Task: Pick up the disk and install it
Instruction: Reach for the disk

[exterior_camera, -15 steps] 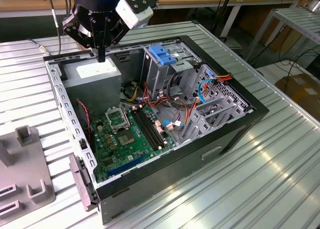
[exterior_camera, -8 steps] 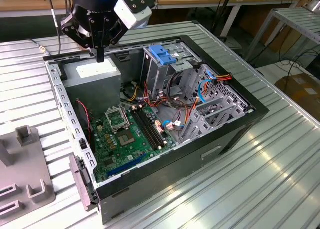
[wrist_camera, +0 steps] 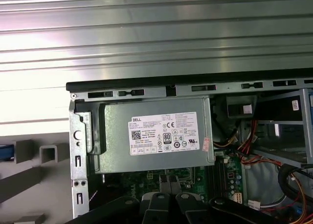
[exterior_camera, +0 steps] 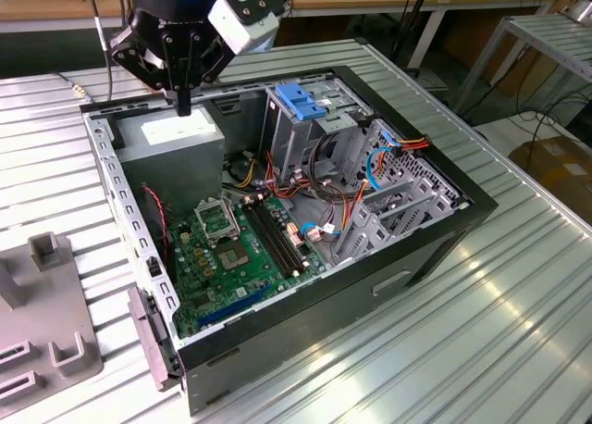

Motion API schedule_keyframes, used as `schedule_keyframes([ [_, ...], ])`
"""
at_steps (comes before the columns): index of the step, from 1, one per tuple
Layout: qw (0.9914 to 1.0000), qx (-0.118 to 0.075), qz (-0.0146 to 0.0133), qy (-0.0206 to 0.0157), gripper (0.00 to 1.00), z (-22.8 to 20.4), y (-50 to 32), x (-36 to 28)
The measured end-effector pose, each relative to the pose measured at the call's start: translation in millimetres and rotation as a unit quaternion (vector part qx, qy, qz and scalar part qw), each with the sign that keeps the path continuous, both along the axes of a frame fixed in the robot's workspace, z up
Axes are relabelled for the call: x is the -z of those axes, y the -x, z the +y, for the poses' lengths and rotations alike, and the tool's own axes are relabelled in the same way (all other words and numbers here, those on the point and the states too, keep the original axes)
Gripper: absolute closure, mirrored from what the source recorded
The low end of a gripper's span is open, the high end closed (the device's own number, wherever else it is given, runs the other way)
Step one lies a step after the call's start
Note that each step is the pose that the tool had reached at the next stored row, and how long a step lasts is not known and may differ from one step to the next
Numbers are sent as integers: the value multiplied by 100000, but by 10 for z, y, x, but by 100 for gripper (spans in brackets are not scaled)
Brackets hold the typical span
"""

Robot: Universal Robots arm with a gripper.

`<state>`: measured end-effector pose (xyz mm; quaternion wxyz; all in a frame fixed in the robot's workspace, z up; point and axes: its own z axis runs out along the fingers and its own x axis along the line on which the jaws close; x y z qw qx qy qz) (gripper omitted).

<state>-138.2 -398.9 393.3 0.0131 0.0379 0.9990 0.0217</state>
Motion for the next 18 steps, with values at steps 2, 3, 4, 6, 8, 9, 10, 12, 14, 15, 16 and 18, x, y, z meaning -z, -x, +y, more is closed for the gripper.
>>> schedule_keyframes([
  [2,100000,-2,0,-1,90,0,6,0],
  [3,100000,-3,1,1,90,0,8,0],
  [4,100000,-2,-1,2,90,0,14,0],
  [6,100000,-1,1,1,90,0,20,0],
  [8,100000,-4,0,3,90,0,26,0],
  [9,100000,-2,1,1,90,0,30,0],
  [10,100000,-3,-1,1,90,0,32,0],
  [12,100000,-6,-1,0,90,0,40,0],
  [14,100000,-4,-2,0,90,0,46,0],
  [15,100000,-5,0,1,90,0,48,0],
  [16,100000,-3,0,0,90,0,53,0],
  [18,100000,-2,2,3,90,0,61,0],
])
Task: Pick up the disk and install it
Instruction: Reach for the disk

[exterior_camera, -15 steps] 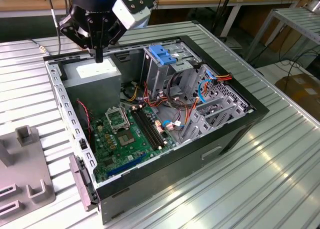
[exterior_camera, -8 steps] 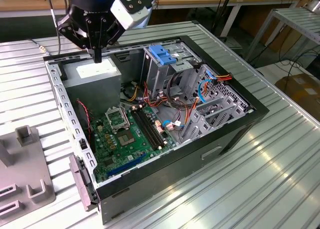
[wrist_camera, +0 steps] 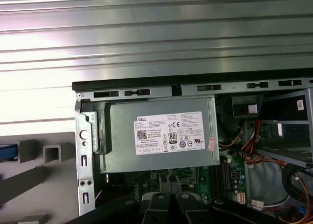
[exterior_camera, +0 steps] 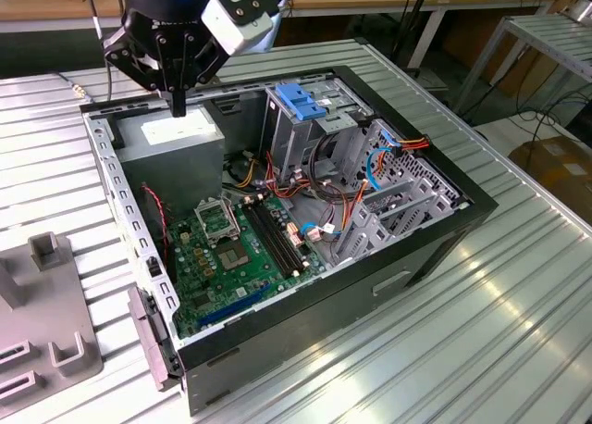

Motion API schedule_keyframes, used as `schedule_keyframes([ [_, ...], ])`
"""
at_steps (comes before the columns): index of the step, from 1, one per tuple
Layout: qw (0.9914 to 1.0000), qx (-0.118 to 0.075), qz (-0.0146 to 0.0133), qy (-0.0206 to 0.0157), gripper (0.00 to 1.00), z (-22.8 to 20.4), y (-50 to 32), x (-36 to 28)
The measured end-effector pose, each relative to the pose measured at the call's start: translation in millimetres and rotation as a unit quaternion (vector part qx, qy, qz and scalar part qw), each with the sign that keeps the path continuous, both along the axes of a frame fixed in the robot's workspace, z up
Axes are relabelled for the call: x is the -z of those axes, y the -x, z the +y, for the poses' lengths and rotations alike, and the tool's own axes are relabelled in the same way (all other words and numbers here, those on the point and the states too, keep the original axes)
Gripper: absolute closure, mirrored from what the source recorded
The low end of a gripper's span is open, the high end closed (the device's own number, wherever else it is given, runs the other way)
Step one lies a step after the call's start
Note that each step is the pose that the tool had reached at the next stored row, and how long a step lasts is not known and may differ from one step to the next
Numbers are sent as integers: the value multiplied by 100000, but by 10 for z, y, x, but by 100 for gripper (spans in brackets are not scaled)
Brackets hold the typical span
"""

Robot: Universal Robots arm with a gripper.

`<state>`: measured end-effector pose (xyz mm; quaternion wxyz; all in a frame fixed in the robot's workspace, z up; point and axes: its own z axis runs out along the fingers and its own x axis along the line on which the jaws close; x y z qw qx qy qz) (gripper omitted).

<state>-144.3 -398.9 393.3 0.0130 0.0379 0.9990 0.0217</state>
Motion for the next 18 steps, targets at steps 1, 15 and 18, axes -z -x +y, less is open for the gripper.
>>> schedule_keyframes([
  [1,100000,-1,-3,-4,90,0,14,0],
  [15,100000,-2,-1,-2,90,0,54,0],
  [18,100000,-1,-1,0,90,0,62,0],
])
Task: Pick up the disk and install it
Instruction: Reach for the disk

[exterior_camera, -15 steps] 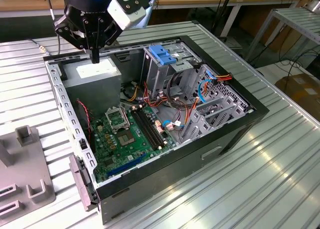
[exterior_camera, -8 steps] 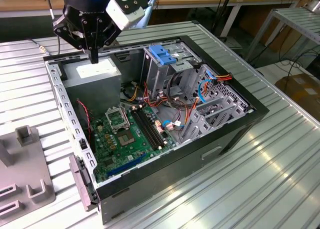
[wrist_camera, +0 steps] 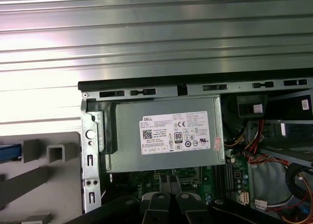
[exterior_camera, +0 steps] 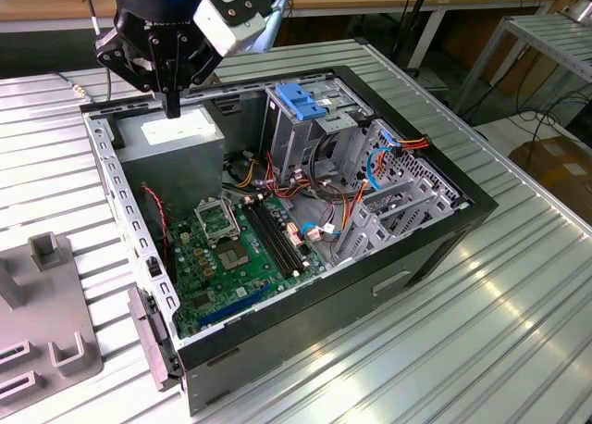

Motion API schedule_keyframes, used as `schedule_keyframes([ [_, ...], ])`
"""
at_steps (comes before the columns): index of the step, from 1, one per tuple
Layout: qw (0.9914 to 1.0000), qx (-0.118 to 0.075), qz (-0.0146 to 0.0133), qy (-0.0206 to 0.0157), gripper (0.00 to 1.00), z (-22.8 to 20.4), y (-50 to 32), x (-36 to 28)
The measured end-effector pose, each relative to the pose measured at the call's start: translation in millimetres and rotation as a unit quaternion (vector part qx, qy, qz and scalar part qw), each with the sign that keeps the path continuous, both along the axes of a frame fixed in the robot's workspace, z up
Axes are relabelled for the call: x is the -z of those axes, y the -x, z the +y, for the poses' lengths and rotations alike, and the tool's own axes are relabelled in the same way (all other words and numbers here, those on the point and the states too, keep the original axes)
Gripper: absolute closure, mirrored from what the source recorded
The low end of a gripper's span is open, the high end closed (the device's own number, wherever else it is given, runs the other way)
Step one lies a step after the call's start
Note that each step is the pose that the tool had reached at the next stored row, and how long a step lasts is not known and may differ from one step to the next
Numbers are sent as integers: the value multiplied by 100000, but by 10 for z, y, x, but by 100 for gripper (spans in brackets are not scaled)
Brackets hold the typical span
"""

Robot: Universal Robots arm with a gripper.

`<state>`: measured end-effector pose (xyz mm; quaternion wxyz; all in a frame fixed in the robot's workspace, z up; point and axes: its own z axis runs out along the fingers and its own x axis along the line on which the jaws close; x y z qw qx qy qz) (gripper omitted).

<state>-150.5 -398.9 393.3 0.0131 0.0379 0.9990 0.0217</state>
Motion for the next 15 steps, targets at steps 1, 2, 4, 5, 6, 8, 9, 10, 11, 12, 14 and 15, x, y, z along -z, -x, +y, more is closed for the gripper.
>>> schedule_keyframes([
  [1,100000,1,0,-2,90,0,2,0],
  [2,100000,0,-1,-3,90,0,4,0],
  [4,100000,-1,-2,0,90,0,8,0],
  [5,100000,-2,2,1,90,0,10,0],
  [6,100000,0,-3,-1,90,0,13,0],
  [8,100000,0,-1,-2,90,0,17,0],
  [9,100000,0,-1,-3,90,0,20,0],
  [10,100000,1,-2,-2,90,0,22,0],
  [11,100000,-1,-1,-1,90,0,24,0],
  [12,100000,1,-3,-3,90,0,28,0],
  [14,100000,-1,-3,-5,90,0,34,0],
  [15,100000,1,-1,-2,90,0,37,0],
])
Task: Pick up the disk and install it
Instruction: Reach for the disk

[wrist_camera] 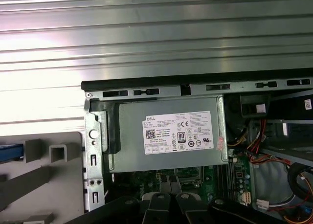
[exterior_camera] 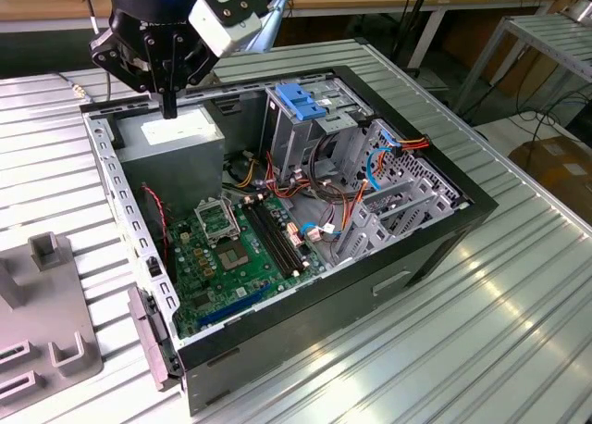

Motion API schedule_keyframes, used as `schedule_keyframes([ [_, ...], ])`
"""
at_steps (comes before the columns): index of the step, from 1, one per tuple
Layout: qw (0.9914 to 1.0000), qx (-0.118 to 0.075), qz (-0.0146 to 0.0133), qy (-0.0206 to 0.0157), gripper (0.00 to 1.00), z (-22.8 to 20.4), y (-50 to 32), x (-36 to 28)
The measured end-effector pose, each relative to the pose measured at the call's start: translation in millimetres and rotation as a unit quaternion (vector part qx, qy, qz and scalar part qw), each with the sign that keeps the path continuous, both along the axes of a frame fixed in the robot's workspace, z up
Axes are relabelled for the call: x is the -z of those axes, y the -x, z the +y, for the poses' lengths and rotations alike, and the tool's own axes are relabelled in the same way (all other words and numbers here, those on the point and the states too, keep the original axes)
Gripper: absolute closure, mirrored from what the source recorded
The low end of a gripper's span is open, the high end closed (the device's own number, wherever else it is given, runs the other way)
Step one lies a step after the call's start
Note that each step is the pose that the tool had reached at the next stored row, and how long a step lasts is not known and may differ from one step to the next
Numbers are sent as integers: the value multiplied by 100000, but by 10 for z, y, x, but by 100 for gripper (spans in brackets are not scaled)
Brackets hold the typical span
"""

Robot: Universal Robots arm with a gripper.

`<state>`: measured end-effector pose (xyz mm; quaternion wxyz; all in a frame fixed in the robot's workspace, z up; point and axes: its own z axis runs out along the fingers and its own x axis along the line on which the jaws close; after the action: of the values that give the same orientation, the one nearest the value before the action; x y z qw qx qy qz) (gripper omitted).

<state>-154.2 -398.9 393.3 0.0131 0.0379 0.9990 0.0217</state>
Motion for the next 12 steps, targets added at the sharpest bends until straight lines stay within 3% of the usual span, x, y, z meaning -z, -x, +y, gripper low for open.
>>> schedule_keyframes([
  [12,100000,-2,-3,-2,90,0,58,0],
])
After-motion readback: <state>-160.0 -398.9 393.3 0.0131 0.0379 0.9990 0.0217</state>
